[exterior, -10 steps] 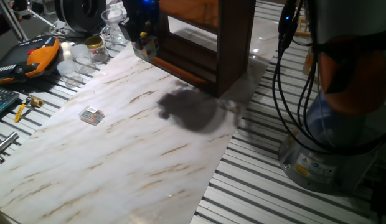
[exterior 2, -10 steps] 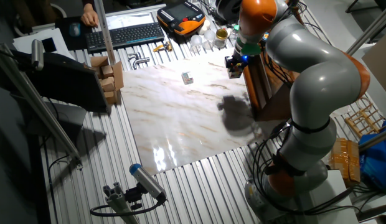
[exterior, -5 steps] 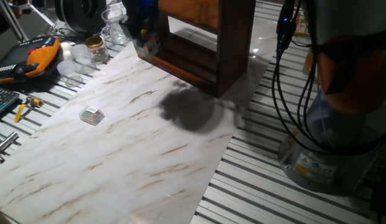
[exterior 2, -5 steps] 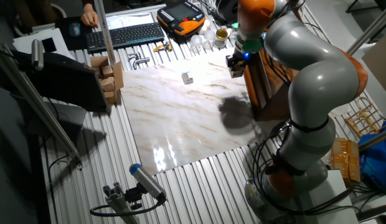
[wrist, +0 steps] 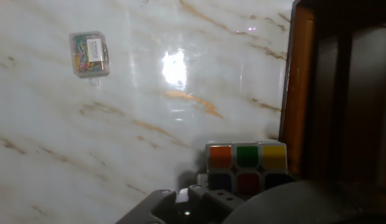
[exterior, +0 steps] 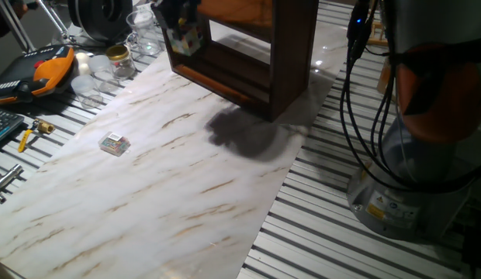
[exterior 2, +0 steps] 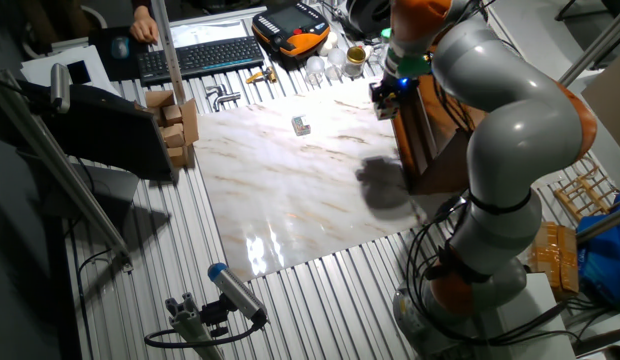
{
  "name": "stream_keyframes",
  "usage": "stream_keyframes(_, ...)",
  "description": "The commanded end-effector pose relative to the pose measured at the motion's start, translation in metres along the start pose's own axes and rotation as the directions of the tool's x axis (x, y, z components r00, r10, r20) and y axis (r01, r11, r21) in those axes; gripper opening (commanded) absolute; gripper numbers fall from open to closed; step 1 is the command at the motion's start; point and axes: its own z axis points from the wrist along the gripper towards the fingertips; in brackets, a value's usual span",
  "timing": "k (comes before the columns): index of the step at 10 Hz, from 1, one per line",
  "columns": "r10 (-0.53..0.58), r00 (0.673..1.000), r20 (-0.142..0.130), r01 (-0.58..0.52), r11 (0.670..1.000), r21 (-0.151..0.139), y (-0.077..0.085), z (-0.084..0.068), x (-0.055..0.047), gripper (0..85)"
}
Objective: Put the object on the shelf
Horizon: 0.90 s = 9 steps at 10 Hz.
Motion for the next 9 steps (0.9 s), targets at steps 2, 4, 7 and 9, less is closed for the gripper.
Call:
stream_keyframes(2,-0.009,1.000,0.001,0.009,1.000,0.009,-0.006,-0.011,-0.001,0.0)
stream_keyframes(4,-0.029,1.000,0.006,0.029,1.000,0.012,-0.018,-0.023,-0.002,0.0)
stream_keyframes(7,-0.044,0.999,0.009,0.044,0.999,0.012,-0.028,-0.031,-0.004,0.0)
stream_keyframes(9,-0.060,0.998,0.010,0.059,0.998,0.015,-0.038,-0.035,-0.009,0.0)
